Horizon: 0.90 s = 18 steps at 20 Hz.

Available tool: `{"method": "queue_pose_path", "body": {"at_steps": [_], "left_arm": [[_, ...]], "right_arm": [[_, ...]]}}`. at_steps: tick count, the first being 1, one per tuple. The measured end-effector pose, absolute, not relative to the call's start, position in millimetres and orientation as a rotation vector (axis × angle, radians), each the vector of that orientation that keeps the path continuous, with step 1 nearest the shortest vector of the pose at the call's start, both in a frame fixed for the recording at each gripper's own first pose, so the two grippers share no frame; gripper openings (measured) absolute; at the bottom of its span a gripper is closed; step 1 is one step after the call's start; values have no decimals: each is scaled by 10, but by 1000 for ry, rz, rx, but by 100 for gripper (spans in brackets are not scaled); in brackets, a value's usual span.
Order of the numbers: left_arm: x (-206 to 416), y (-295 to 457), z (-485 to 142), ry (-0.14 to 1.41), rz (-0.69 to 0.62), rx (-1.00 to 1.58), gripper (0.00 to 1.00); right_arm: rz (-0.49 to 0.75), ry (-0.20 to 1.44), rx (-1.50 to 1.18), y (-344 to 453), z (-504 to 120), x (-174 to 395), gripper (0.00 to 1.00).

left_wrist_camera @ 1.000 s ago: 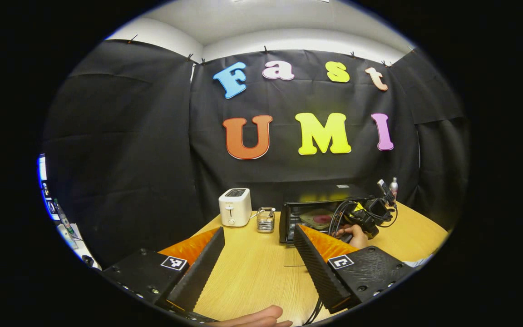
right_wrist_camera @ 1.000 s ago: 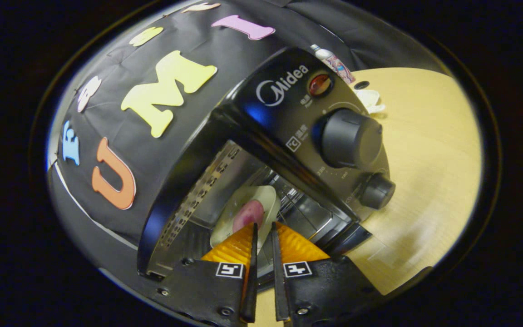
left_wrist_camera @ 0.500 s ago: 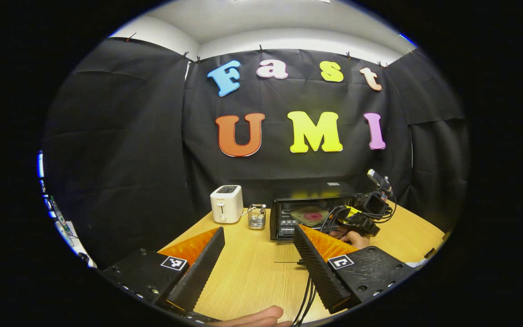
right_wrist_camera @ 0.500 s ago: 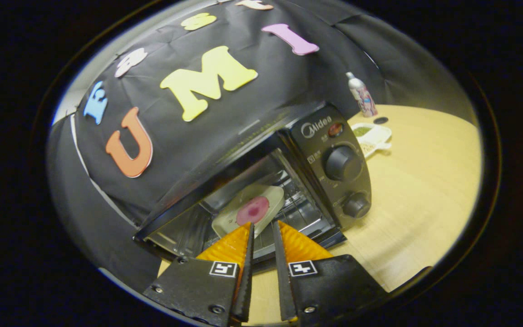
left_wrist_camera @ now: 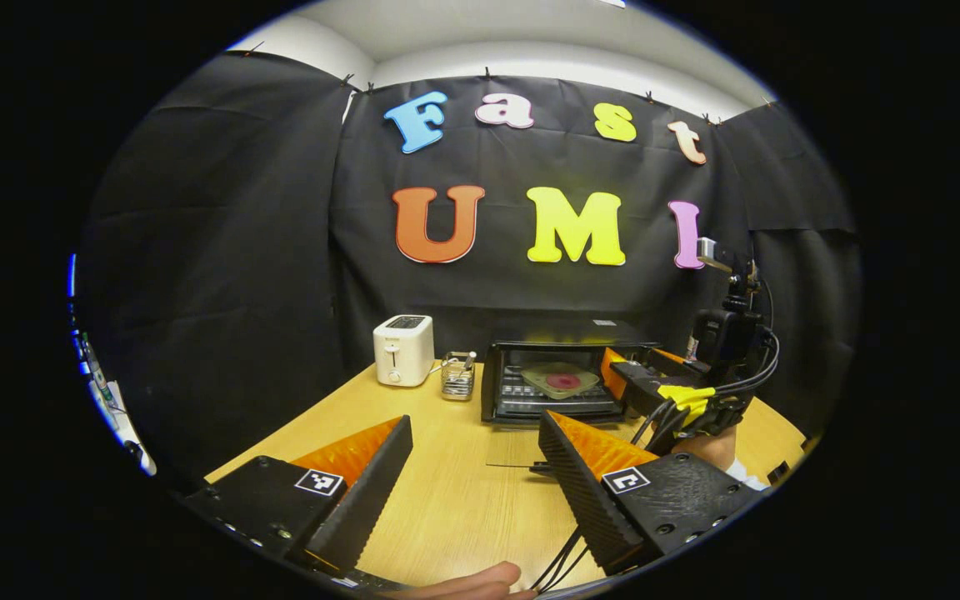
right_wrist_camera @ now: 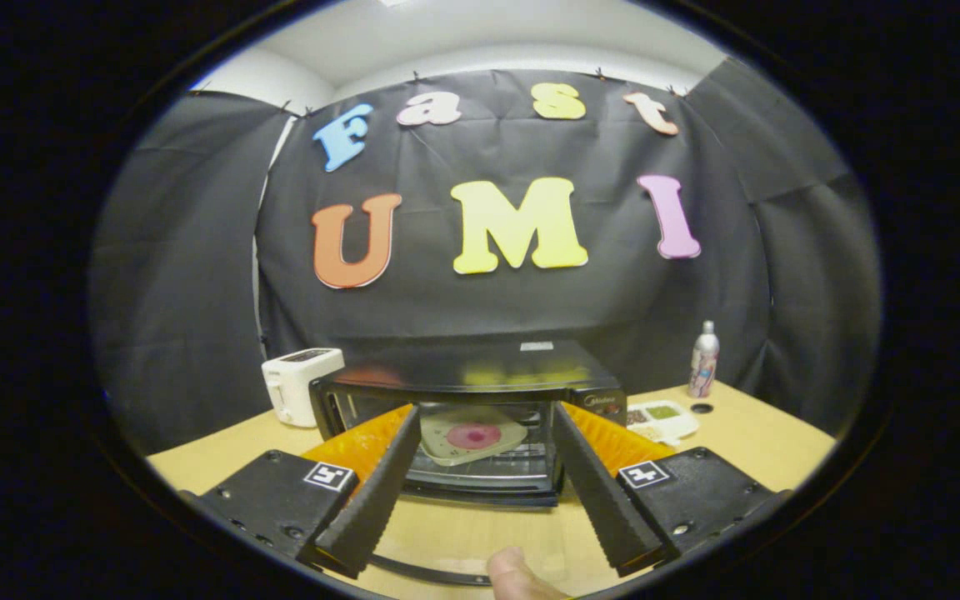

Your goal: Open the electric oven with the left hand, put the food in, and close the electric oven.

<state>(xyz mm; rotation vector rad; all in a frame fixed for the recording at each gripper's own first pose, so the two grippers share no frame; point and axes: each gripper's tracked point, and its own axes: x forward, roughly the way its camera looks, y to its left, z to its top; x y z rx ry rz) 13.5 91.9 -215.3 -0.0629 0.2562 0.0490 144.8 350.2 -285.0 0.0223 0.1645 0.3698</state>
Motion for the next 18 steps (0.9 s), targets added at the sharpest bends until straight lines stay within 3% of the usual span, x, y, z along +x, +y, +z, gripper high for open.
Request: {"method": "queue_pose_path", "body": {"at_steps": [4,5,18], "left_arm": [[210,830,-2324,297,42,-52,97],[228,792,-2372,308,40,-48,97],[593,95,-3154,485,-77,-59,98]], "right_arm": [[358,154,4,3226,-2610,1217,100],[354,142,5,3141,-2535,1171,96],[324,135,57,1983,-1529,713,96]]}}
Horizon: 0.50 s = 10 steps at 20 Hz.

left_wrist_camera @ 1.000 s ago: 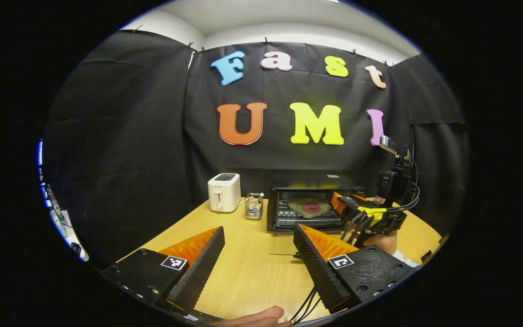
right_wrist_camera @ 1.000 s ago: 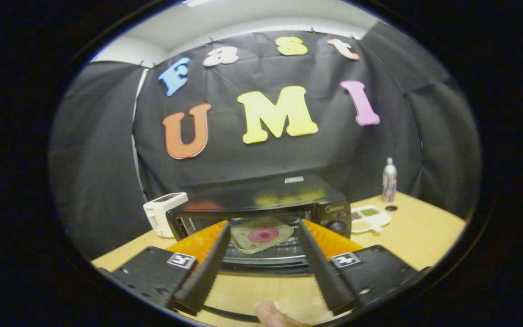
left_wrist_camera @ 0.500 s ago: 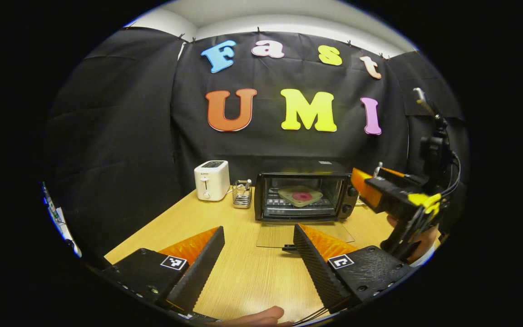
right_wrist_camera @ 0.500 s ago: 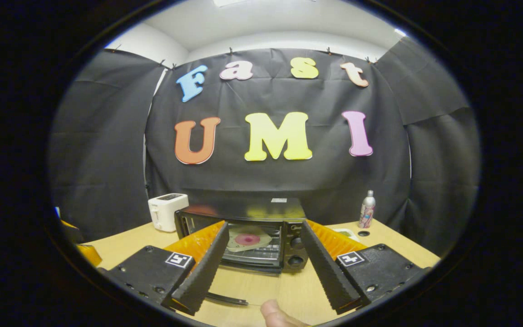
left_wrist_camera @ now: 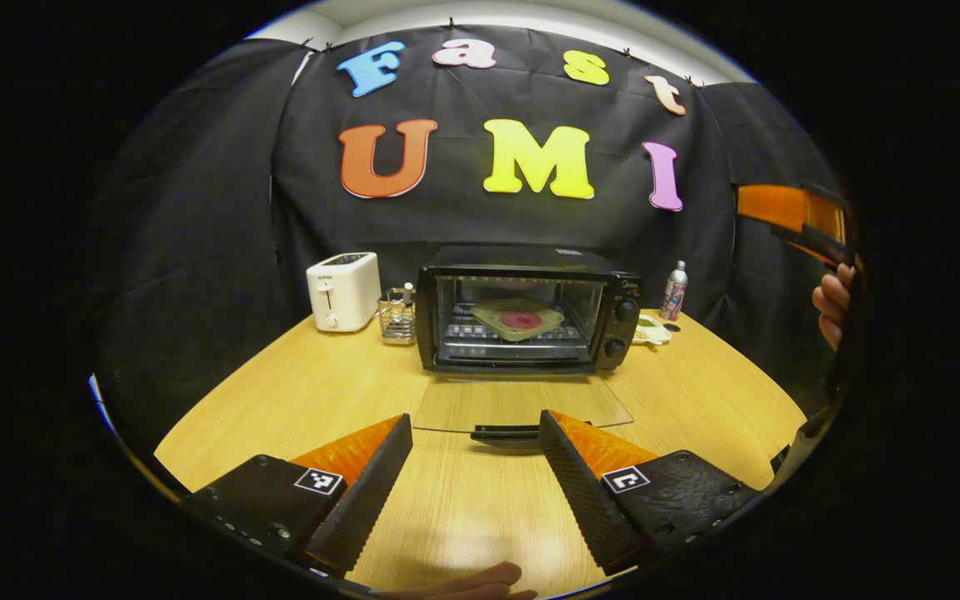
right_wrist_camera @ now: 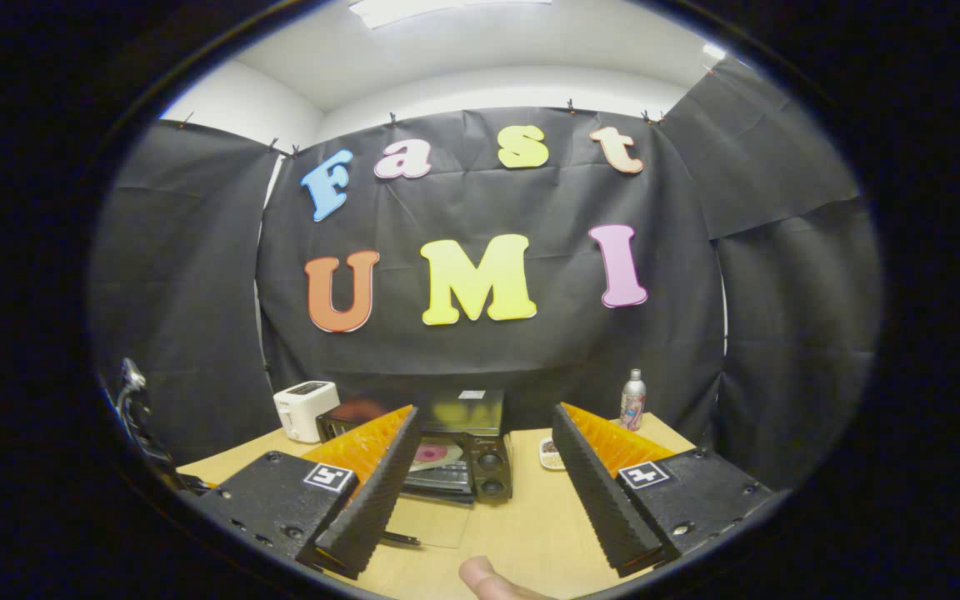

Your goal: Open the electric oven with the left hand, put the food in, and close the electric oven.

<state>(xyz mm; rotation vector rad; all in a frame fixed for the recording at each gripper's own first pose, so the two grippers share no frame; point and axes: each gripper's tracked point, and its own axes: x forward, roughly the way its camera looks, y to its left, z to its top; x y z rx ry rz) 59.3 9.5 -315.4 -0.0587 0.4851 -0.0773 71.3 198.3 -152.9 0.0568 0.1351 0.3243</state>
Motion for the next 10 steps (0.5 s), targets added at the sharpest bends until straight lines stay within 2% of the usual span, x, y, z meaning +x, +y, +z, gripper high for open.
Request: {"method": "queue_pose_path", "body": {"at_steps": [1,2,3,4,5,7,10], "left_arm": [[617,23,-3252,512,-91,-65,97],[644,-49,-3355,539,-106,-73,89],[656,-132,-3451,567,-120,-86,97],[669,-223,-3543,595,-139,-101,97],[680,-300,-3609,621,-151,-111,95],[735,-399,-3728,658,-164,-114,95],[792,-538,-3849,694,-193,-97,95]], "right_arm": [[323,135,59,1892,-1467,691,96],[321,128,59,1797,-1361,675,96],[311,110,57,1685,-1242,655,96],[293,83,49,1560,-1103,637,100],[271,61,38,1439,-1007,642,96],[230,34,36,1235,-847,625,96],[233,34,46,1122,-774,612,96]]}}
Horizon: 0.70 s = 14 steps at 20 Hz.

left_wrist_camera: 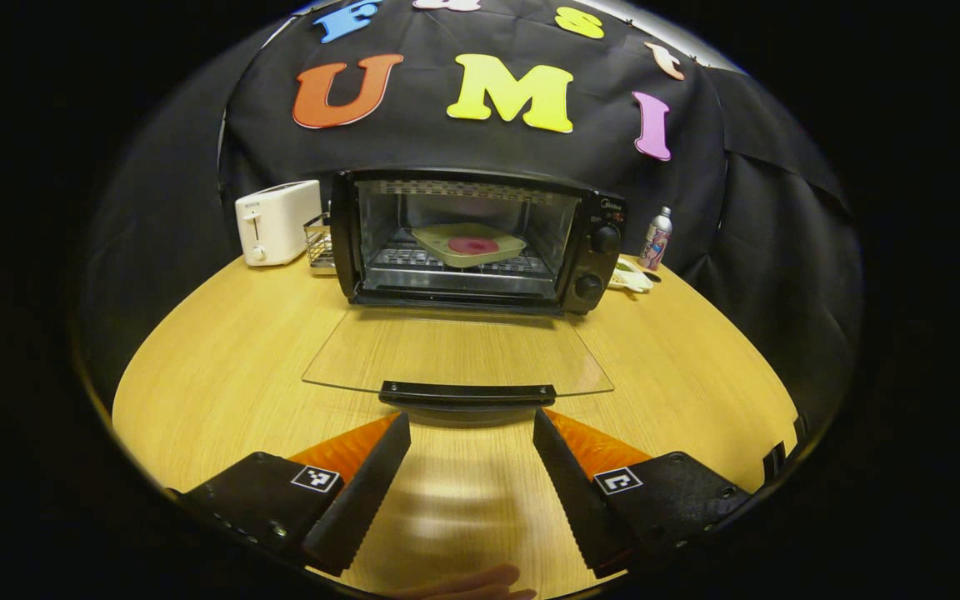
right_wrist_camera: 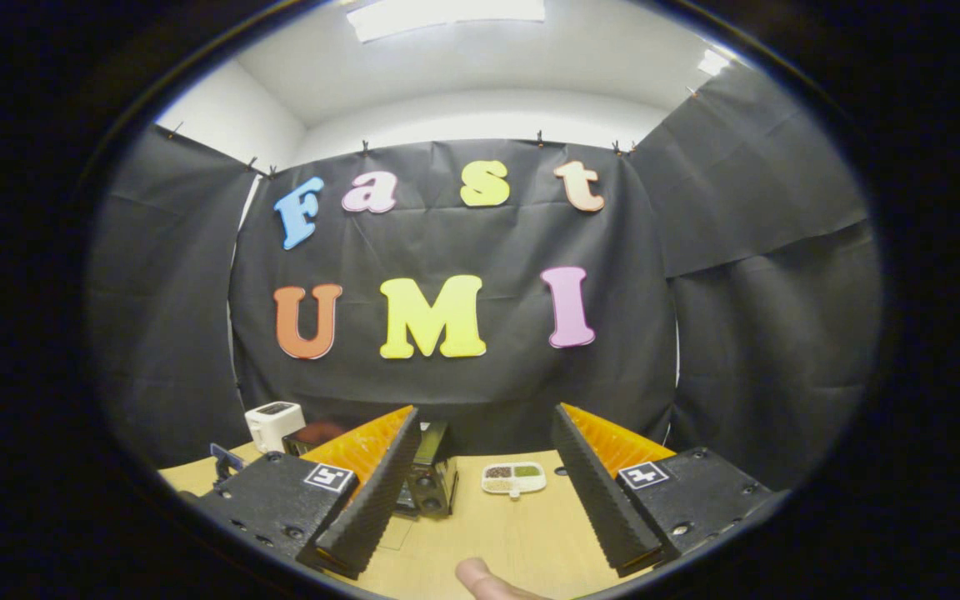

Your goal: Open the electric oven with the left hand, put the food in, and close the electric oven.

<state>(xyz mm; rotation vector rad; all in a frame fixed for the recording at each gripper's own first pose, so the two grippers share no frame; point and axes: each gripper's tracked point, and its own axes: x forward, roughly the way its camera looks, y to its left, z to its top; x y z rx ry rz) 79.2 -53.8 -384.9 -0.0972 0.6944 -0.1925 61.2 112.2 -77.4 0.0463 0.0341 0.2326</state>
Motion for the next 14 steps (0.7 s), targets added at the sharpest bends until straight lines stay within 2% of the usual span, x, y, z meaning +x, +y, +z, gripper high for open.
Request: {"method": "queue_pose_path", "body": {"at_steps": [14], "left_arm": [[1053,-509,-4224,765,-157,10,94]], "right_arm": [[202,56,40,843,-1032,710,96]]}}
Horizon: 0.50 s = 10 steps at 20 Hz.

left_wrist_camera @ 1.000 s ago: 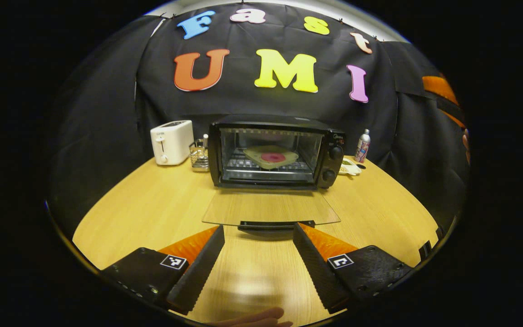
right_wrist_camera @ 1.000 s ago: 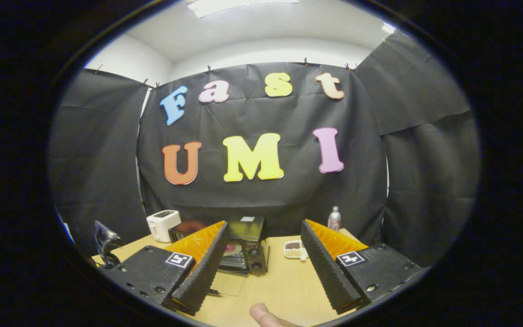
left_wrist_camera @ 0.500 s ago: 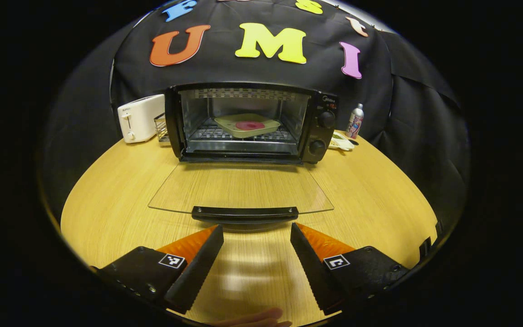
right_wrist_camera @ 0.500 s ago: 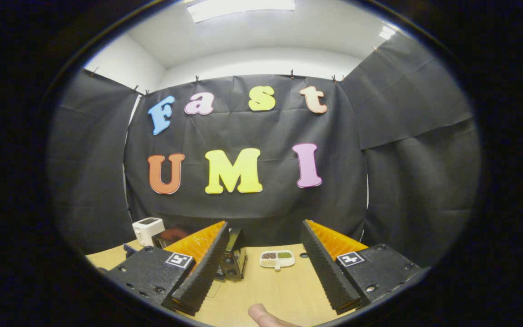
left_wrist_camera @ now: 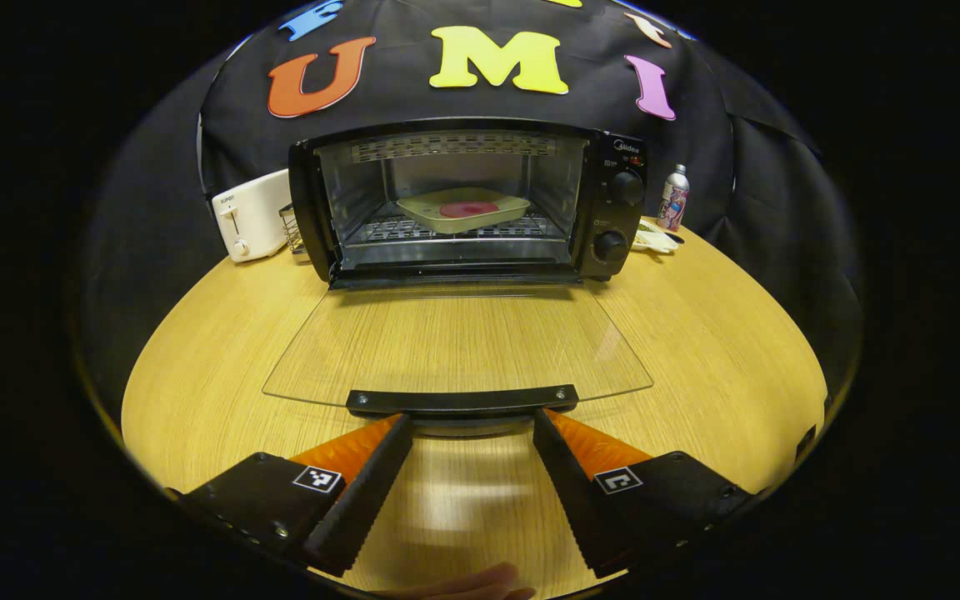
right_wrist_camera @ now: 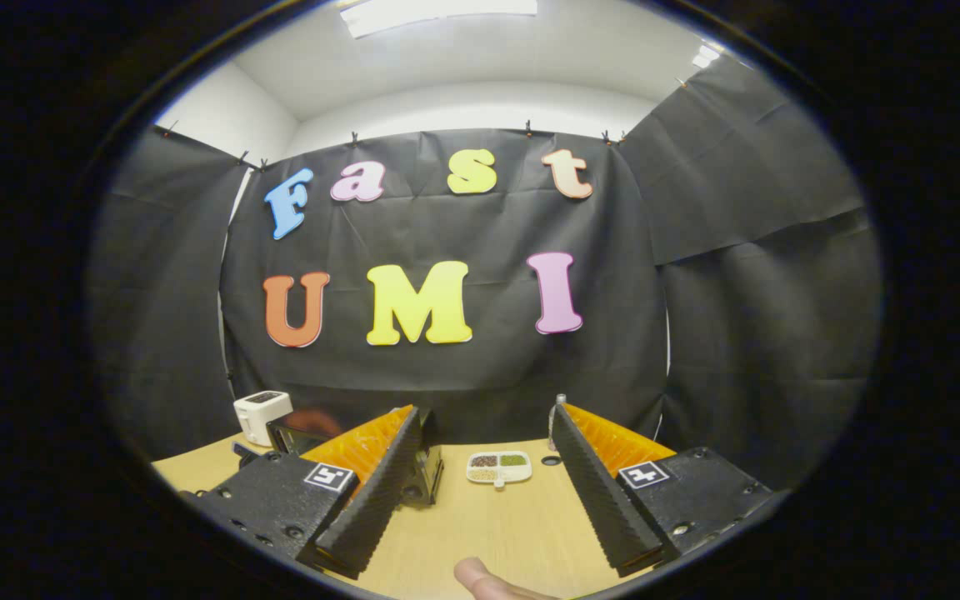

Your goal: Open the electric oven with the left hand, put the food in, and close the electric oven.

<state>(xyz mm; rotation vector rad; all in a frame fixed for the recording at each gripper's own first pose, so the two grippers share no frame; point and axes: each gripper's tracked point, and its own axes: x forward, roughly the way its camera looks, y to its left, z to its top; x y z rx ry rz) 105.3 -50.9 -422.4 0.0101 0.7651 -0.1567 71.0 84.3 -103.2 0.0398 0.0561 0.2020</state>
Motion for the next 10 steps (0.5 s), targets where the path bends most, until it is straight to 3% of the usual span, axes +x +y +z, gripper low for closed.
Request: {"method": "queue_pose_path", "body": {"at_steps": [4,5,6,10], "left_arm": [[1049,-507,-4217,766,-157,12,94],[1055,-504,-4210,762,-156,14,94],[1061,-504,-4186,753,-155,21,94],[1063,-502,-4162,765,-156,18,94]], "right_arm": [[219,55,38,906,-1085,674,96],[217,56,32,902,-1096,678,100],[213,49,24,896,-1081,686,96],[196,39,-9,837,-1086,662,96]]}}
